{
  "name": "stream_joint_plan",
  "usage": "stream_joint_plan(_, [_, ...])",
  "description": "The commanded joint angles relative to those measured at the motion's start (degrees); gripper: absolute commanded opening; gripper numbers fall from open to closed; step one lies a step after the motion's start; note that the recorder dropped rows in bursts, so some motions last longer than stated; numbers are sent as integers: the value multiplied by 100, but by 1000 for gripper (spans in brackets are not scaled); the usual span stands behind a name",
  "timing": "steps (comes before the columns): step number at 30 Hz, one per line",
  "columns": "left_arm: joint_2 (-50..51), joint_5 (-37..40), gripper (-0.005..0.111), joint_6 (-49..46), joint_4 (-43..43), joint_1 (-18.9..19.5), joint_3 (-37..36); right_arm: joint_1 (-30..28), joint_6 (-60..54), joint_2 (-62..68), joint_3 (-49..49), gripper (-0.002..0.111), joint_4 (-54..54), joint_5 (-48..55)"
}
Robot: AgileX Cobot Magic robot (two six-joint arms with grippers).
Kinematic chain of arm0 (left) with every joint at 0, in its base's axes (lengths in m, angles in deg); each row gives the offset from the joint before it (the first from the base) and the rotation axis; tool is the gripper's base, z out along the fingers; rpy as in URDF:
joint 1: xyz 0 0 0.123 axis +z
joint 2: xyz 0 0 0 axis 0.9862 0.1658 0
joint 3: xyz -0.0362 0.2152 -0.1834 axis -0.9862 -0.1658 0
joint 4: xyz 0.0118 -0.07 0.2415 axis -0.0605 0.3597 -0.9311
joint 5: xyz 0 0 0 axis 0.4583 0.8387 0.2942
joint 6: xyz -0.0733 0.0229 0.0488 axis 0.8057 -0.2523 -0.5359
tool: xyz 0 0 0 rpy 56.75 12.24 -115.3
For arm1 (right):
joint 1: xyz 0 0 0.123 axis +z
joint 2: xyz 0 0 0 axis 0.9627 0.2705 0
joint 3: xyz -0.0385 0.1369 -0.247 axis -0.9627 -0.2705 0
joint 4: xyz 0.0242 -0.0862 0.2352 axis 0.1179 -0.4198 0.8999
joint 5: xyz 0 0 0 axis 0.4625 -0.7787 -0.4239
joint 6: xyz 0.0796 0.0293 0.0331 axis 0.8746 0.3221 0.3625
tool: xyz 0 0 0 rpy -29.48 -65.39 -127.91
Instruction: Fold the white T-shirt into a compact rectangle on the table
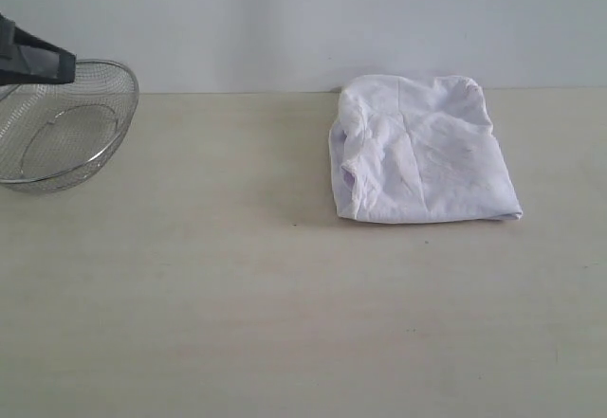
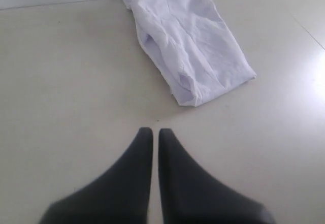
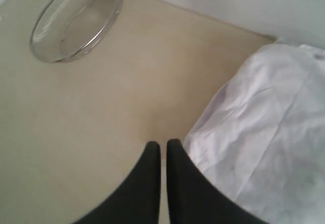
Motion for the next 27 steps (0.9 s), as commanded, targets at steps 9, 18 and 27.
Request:
stream_joint_plan(9, [-3627, -462, 5, 1170, -700, 11, -1926, 987, -691, -3846, -4727, 0, 349, -2160])
stream_joint_plan(18, [-4699, -1112, 5, 1619, -1669, 11, -2887, 1685, -1011, -5505, -7463, 0, 555, -3832])
stream_joint_plan(27, [-4725, -2066, 5, 1619, -1401, 11, -2976, 1698, -801, -5970, -7959, 0, 629, -3830])
